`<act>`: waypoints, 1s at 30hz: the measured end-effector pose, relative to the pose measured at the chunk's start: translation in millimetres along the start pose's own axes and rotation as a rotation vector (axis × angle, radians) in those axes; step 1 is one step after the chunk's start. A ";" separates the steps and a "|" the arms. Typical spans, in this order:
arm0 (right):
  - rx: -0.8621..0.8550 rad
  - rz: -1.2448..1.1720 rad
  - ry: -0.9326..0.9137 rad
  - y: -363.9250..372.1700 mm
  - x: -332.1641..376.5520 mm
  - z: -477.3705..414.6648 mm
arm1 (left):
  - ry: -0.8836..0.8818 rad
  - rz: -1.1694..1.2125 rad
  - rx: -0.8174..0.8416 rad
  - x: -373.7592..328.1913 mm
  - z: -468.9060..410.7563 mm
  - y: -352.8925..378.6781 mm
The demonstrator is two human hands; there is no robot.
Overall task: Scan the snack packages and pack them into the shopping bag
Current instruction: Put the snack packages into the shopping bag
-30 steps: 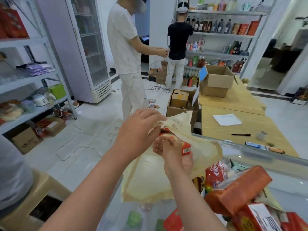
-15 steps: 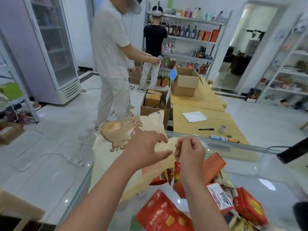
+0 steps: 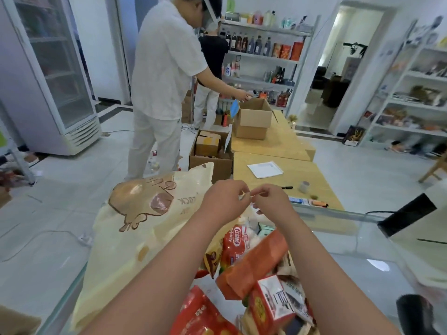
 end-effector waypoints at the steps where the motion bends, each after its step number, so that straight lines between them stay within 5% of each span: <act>1: 0.034 0.088 -0.028 -2.3 -4.0 -11.5 | -0.021 -0.042 0.059 -3.1 -7.8 7.3; 5: 0.288 0.448 -0.088 1.6 -27.7 -59.6 | -0.169 -0.063 0.284 1.8 -28.4 40.3; 10: 0.652 0.873 -0.178 23.4 -56.1 -91.1 | -0.379 -0.024 0.318 21.4 -24.5 65.9; 18: 0.742 1.130 -0.313 43.1 -70.2 -102.1 | -0.451 0.101 0.207 28.2 -9.1 70.3; 23: 0.662 1.016 -0.349 37.1 -60.7 -97.1 | -0.440 0.140 0.215 30.4 -10.3 67.9; 30: 0.492 0.539 -0.135 -10.3 -43.4 -79.0 | -0.452 0.347 0.054 32.4 -12.3 58.5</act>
Point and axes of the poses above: each hand's wrist, its own z-axis away from the middle knuckle, its own y-axis out of the palm, x = y × z, the point moved 1 cm from there along -z, towards the middle knuckle, and after that the axes turned 9 degrees about -z, right-handed, at the moved point
